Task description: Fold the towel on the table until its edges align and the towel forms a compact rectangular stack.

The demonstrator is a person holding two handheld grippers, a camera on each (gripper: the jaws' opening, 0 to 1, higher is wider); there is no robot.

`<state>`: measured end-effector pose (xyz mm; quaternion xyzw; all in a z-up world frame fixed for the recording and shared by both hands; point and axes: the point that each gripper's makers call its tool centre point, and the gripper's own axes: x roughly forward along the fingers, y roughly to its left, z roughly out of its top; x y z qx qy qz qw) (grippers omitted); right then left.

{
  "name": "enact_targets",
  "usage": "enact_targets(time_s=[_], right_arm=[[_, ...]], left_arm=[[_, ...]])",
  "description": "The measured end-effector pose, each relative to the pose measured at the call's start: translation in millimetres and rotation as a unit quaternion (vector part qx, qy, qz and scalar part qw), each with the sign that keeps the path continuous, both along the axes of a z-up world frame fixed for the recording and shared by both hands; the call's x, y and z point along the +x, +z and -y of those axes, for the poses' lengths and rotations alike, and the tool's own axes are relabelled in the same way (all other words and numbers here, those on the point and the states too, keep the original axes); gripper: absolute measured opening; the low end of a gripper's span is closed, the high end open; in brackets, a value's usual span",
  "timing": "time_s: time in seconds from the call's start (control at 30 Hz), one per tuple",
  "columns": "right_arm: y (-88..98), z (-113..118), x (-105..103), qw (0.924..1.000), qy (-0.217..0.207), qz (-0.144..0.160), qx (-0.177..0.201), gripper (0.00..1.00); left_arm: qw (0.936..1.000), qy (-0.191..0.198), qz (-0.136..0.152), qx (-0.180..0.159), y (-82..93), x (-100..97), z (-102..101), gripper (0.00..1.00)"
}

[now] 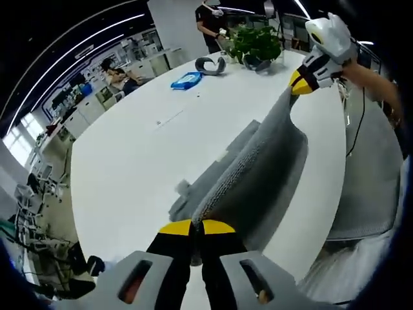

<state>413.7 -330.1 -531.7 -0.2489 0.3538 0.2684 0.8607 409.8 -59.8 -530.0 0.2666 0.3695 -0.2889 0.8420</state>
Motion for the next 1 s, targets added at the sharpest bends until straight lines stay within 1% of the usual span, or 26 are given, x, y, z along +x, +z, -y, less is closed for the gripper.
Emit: enact_targets(time_s=[0.1, 0.13, 0.23, 0.33, 0.5, 0.63, 1.0], right_arm=[[-8.8, 1, 6, 0.9999, -0.010, 0.006, -0.011, 0.01], [-14.1, 2, 10, 0.9997, -0.021, 0.006, -0.011, 0.01], [-22.1, 3, 17, 0.9988, -0.047, 0.004, 0.008, 0.01], [-28.2, 3, 22, 0.9977, -0.062, 0.002, 0.027, 0.01], [-38.6, 2, 29, 0.9972, -0.069, -0.003, 0.029, 0.01], [-47.5, 1, 35, 0.9967, -0.075, -0.011, 0.030, 0.01], [-61.7, 1, 44, 0.9964, -0.080, -0.015, 0.025, 0.02]], left_arm=[[1.0000, 0.009, 0.001, 0.001, -6.6, 6.5, 1, 0.04], [0.9999, 0.011, -0.001, 0.002, -10.2, 8.7, 0, 0.04], [0.9997, 0.025, -0.005, -0.002, -18.8, 15.3, -1, 0.04], [0.9994, 0.034, -0.003, -0.002, -25.4, 20.5, -2, 0.04], [0.9990, 0.044, -0.001, -0.005, -36.8, 26.9, -3, 0.04], [0.9990, 0.044, -0.002, 0.003, -47.1, 30.6, -5, 0.04], [0.9990, 0.040, 0.011, 0.016, -58.5, 40.1, -8, 0.05]])
